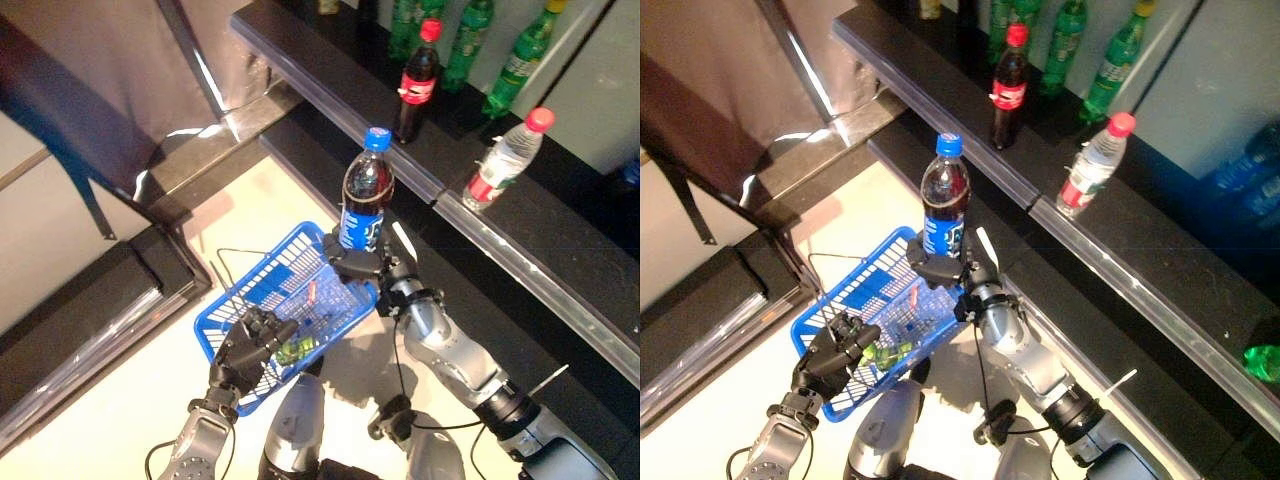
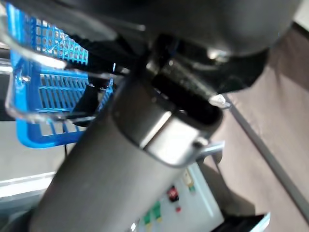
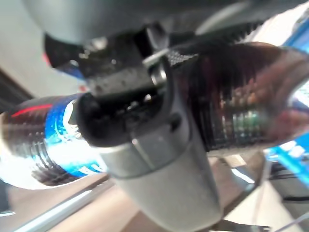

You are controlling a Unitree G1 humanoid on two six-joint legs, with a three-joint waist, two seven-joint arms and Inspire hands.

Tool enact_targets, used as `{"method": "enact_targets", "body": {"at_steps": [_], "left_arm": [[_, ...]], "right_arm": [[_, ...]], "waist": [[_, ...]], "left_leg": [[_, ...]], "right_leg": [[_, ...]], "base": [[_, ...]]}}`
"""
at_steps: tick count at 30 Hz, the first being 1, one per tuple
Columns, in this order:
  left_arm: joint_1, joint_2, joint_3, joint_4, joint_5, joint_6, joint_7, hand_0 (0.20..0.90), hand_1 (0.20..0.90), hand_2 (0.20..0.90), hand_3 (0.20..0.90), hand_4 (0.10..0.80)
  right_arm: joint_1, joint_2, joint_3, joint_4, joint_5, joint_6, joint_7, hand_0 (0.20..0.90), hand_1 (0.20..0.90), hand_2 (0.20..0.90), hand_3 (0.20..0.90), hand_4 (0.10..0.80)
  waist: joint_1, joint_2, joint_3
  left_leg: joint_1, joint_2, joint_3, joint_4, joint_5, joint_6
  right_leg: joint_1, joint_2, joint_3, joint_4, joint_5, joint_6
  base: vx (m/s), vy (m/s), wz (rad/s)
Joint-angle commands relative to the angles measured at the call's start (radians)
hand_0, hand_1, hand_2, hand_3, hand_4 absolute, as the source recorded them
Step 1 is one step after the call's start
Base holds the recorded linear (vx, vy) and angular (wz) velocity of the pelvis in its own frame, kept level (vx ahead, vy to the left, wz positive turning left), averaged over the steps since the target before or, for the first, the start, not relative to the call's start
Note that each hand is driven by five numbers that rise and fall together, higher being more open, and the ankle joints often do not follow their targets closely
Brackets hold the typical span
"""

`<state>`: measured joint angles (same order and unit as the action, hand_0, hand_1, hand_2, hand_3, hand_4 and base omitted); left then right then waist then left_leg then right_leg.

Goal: Pick up the drink and place into the basket.

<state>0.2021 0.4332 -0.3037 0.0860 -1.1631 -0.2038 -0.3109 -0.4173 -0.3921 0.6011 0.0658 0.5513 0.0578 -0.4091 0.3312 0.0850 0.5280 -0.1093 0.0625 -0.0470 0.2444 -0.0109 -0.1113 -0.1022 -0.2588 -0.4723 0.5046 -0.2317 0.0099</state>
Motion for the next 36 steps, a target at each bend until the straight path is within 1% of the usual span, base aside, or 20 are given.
{"method": "enact_targets", "body": {"at_steps": [1, 3, 5, 6, 8, 11, 15, 17, 21, 22, 24, 26, 30, 31, 33, 34, 36], "left_arm": [[-0.098, 0.045, -0.002, -0.347, 0.035, -0.099, -0.213, 0.300, 0.300, 0.300, 0.200, 0.100], [-0.106, 0.047, -0.010, -0.357, 0.039, -0.092, -0.218, 0.300, 0.300, 0.300, 0.200, 0.100], [-0.125, 0.060, -0.017, -0.383, 0.039, -0.078, -0.243, 0.300, 0.300, 0.300, 0.200, 0.100], [-0.133, 0.065, -0.017, -0.393, 0.035, -0.073, -0.251, 0.300, 0.300, 0.300, 0.200, 0.100], [-0.140, 0.074, -0.008, -0.412, 0.032, -0.056, -0.271, 0.300, 0.300, 0.300, 0.200, 0.100], [-0.147, 0.079, 0.003, -0.424, 0.024, -0.041, -0.300, 0.300, 0.300, 0.300, 0.200, 0.100], [-0.155, 0.078, 0.010, -0.431, 0.016, -0.022, -0.321, 0.300, 0.300, 0.300, 0.200, 0.100], [-0.172, 0.071, 0.015, -0.443, 0.017, 0.015, -0.345, 0.300, 0.300, 0.300, 0.200, 0.100], [-0.185, 0.069, 0.028, -0.449, 0.008, 0.033, -0.356, 0.300, 0.300, 0.300, 0.200, 0.100], [-0.186, 0.069, 0.033, -0.451, 0.000, 0.039, -0.365, 0.300, 0.300, 0.300, 0.200, 0.100], [-0.189, 0.068, 0.040, -0.456, -0.004, 0.047, -0.373, 0.300, 0.300, 0.300, 0.200, 0.100], [-0.197, 0.071, 0.048, -0.462, -0.003, 0.055, -0.374, 0.300, 0.300, 0.300, 0.200, 0.100], [-0.207, 0.079, 0.053, -0.467, -0.004, 0.064, -0.370, 0.300, 0.300, 0.300, 0.200, 0.100], [-0.217, 0.078, 0.057, -0.470, 0.000, 0.075, -0.365, 0.300, 0.300, 0.300, 0.200, 0.100], [-0.227, 0.082, 0.061, -0.472, -0.004, 0.084, -0.363, 0.300, 0.300, 0.300, 0.200, 0.100], [-0.236, 0.082, 0.065, -0.474, -0.006, 0.096, -0.362, 0.300, 0.300, 0.300, 0.200, 0.100], [-0.246, 0.087, 0.062, -0.476, -0.004, 0.101, -0.356, 0.300, 0.300, 0.300, 0.200, 0.100]], "right_arm": [[-0.179, 0.113, 0.044, -0.066, -0.029, -0.116, -0.009, 0.300, 0.300, 0.300, 0.200, 0.100], [-0.184, 0.125, 0.052, -0.038, -0.024, -0.116, -0.011, 0.300, 0.300, 0.300, 0.200, 0.100], [-0.200, 0.141, 0.073, 0.030, -0.036, -0.099, -0.007, 0.300, 0.300, 0.300, 0.200, 0.100], [-0.203, 0.146, 0.084, 0.054, -0.044, -0.091, -0.007, 0.300, 0.300, 0.300, 0.200, 0.100], [-0.208, 0.153, 0.090, 0.105, -0.041, -0.074, -0.005, 0.300, 0.300, 0.300, 0.200, 0.100], [-0.208, 0.166, 0.092, 0.163, -0.049, -0.072, -0.001, 0.300, 0.300, 0.300, 0.200, 0.100], [-0.210, 0.184, 0.095, 0.208, -0.076, -0.062, -0.001, 0.300, 0.300, 0.300, 0.200, 0.100], [-0.215, 0.205, 0.103, 0.293, -0.097, -0.035, 0.010, 0.300, 0.300, 0.300, 0.200, 0.100], [-0.217, 0.214, 0.110, 0.379, -0.089, -0.021, 0.023, 0.300, 0.300, 0.300, 0.200, 0.100], [-0.216, 0.215, 0.115, 0.415, -0.065, -0.003, 0.032, 0.300, 0.300, 0.300, 0.200, 0.100], [-0.206, 0.220, 0.113, 0.458, -0.011, 0.003, 0.048, 0.300, 0.300, 0.300, 0.200, 0.100], [-0.201, 0.230, 0.103, 0.513, 0.030, 0.001, 0.073, 0.300, 0.300, 0.300, 0.200, 0.100], [-0.197, 0.247, 0.097, 0.562, 0.105, 0.022, 0.120, 0.300, 0.300, 0.300, 0.200, 0.100], [-0.189, 0.268, 0.092, 0.599, 0.211, 0.054, 0.180, 0.300, 0.300, 0.300, 0.200, 0.100], [-0.189, 0.288, 0.082, 0.650, 0.283, 0.084, 0.240, 0.300, 0.300, 0.300, 0.200, 0.100], [-0.199, 0.307, 0.082, 0.693, 0.358, 0.136, 0.304, 0.300, 0.300, 0.300, 0.200, 0.100], [-0.198, 0.324, 0.080, 0.727, 0.463, 0.155, 0.350, 0.300, 0.300, 0.300, 0.200, 0.100]], "waist": [[0.019, -0.001, -0.136], [0.024, -0.001, -0.135], [0.037, 0.003, -0.129], [0.046, 0.003, -0.122], [0.057, 0.006, -0.117], [0.067, 0.008, -0.111], [0.077, 0.009, -0.105], [0.092, 0.009, -0.096], [0.100, 0.009, -0.086], [0.104, 0.008, -0.081], [0.109, 0.007, -0.072], [0.113, 0.004, -0.063], [0.119, 0.000, -0.055], [0.124, -0.006, -0.048], [0.130, -0.012, -0.042], [0.138, -0.018, -0.037], [0.143, -0.026, -0.034]], "left_leg": [[-0.123, -0.083, -0.021, 0.161, 0.083, 0.030], [-0.127, -0.088, -0.025, 0.164, 0.080, 0.031], [-0.137, -0.098, -0.032, 0.169, 0.070, 0.036], [-0.133, -0.098, -0.036, 0.181, 0.043, 0.029], [-0.139, -0.106, -0.044, 0.180, 0.036, 0.029], [-0.146, -0.113, -0.051, 0.179, 0.029, 0.032], [-0.155, -0.120, -0.058, 0.179, 0.024, 0.034], [-0.168, -0.130, -0.072, 0.174, 0.010, 0.038], [-0.175, -0.137, -0.079, 0.163, 0.000, 0.042], [-0.176, -0.139, -0.082, 0.155, -0.006, 0.044], [-0.179, -0.141, -0.086, 0.144, -0.014, 0.047], [-0.182, -0.143, -0.091, 0.132, -0.015, 0.049], [-0.184, -0.143, -0.099, 0.119, -0.011, 0.050], [-0.183, -0.142, -0.103, 0.110, -0.009, 0.051], [-0.182, -0.142, -0.107, 0.103, -0.007, 0.052], [-0.179, -0.139, -0.112, 0.090, -0.004, 0.053], [-0.174, -0.136, -0.116, 0.076, 0.000, 0.055]], "right_leg": [[0.158, 0.062, -0.023, -0.201, 0.118, -0.012], [0.159, 0.060, -0.027, -0.202, 0.119, -0.012], [0.152, 0.054, -0.039, -0.199, 0.124, -0.009], [0.156, 0.054, -0.029, -0.189, 0.105, 0.000], [0.154, 0.051, -0.038, -0.187, 0.107, 0.003], [0.148, 0.047, -0.047, -0.182, 0.108, 0.005], [0.141, 0.043, -0.055, -0.178, 0.109, 0.007], [0.128, 0.038, -0.066, -0.173, 0.113, 0.011], [0.115, 0.034, -0.071, -0.172, 0.117, 0.014], [0.110, 0.032, -0.074, -0.171, 0.119, 0.016], [0.102, 0.031, -0.077, -0.172, 0.121, 0.019], [0.096, 0.033, -0.079, -0.176, 0.122, 0.020], [0.089, 0.034, -0.083, -0.178, 0.124, 0.022], [0.087, 0.036, -0.085, -0.182, 0.125, 0.023], [0.084, 0.037, -0.088, -0.182, 0.125, 0.023], [0.082, 0.041, -0.091, -0.189, 0.128, 0.024], [0.084, 0.045, -0.092, -0.198, 0.130, 0.025]], "base": [[0.023, -0.012, 0.19], [0.011, -0.006, 0.16], [-0.001, -0.019, 0.12], [0.017, -0.038, 0.08], [0.015, -0.019, 0.13], [-0.014, -0.009, 0.16], [-0.013, -0.008, 0.07], [-0.018, -0.022, 0.18], [-0.013, -0.005, 0.12], [-0.021, -0.008, 0.14], [-0.033, -0.019, 0.11], [-0.037, -0.028, 0.09], [-0.009, -0.021, 0.03], [0.005, -0.056, 0.04], [0.006, -0.062, 0.11], [0.001, -0.070, 0.14], [0.011, -0.062, 0.06]]}}
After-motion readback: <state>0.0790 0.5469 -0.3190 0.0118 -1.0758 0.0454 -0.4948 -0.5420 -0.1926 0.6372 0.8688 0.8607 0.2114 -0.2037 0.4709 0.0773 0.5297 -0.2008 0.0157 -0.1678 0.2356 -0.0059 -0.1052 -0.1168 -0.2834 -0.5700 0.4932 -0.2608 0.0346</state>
